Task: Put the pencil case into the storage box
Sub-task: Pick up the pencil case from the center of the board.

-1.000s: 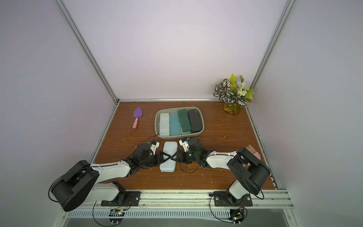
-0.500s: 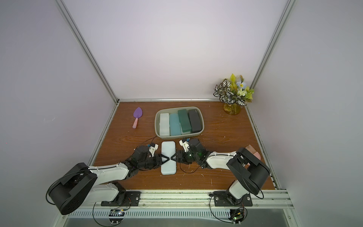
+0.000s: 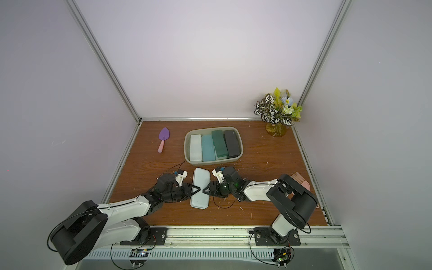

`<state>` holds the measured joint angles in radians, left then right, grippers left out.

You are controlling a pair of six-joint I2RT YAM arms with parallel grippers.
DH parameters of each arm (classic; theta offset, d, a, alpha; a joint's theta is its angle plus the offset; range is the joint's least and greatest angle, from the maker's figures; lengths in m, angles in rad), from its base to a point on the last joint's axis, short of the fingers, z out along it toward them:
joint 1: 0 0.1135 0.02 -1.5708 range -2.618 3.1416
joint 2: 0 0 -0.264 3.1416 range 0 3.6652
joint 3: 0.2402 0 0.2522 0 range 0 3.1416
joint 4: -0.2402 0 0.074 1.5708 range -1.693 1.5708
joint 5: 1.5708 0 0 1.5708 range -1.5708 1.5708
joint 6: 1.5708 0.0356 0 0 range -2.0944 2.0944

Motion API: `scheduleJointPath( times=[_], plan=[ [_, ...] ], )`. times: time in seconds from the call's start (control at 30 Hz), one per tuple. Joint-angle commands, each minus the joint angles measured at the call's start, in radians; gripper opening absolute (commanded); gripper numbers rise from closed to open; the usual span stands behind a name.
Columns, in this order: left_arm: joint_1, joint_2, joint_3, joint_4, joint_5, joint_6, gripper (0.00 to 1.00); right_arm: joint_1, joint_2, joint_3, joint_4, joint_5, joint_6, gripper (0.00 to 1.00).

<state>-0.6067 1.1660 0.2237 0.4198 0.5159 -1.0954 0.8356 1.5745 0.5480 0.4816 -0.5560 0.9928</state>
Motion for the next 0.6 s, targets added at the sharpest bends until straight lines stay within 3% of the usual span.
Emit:
scheduleJointPath(
  times=[0.0, 0.33, 0.57],
  plan=[
    [-0.008, -0.067, 0.034, -0.142, -0.035, 0.043, 0.31, 0.006, -0.073, 0.02, -0.018, -0.011, -0.03, 0.57],
    [-0.004, -0.227, 0.329, -0.662, -0.226, 0.195, 0.29, -0.018, -0.32, 0.083, -0.397, 0.09, -0.16, 0.6],
    [0.052, -0.081, 0.621, -0.747, -0.248, 0.288, 0.27, -0.079, -0.495, 0.104, -0.596, 0.166, -0.195, 0.61]
  ],
)
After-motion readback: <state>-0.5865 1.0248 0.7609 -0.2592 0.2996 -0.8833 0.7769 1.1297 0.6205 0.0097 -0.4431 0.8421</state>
